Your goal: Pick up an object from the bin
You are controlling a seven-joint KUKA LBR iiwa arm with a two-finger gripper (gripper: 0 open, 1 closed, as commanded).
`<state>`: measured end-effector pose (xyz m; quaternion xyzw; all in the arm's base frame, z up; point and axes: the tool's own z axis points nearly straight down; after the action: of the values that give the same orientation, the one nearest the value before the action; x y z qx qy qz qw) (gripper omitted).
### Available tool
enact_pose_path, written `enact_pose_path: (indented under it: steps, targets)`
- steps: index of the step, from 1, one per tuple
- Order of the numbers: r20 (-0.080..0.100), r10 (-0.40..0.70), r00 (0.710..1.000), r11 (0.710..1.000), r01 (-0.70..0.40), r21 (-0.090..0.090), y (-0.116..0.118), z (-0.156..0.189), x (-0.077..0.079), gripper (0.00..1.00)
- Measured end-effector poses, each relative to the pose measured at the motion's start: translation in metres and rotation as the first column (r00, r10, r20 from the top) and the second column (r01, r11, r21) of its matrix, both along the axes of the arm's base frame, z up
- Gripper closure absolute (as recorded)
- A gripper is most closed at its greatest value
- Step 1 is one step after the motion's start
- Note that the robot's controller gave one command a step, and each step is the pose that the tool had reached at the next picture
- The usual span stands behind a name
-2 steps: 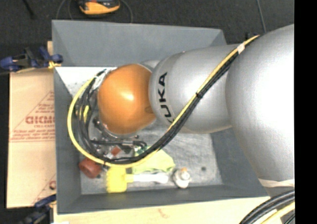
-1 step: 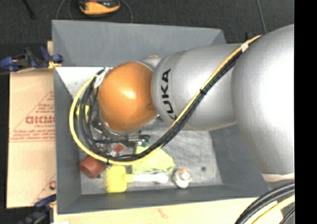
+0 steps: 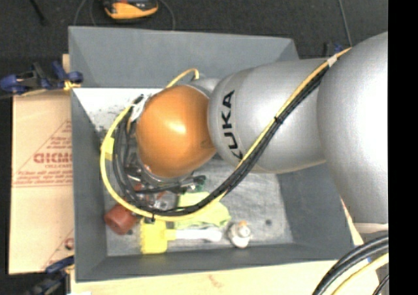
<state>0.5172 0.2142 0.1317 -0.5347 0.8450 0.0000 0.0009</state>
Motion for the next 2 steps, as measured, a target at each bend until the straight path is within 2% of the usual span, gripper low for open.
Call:
enact_pose_path:
  steps: [1, 2]
  targets:
    - [-0.001, -0.165, 0.986, 0.986, 0.165, 0.002, -0.057, 0.011, 0.006, 1.0]
    - [0.0, -0.099, 0.995, 0.995, 0.099, 0.001, -0.071, 0.048, -0.041, 0.0]
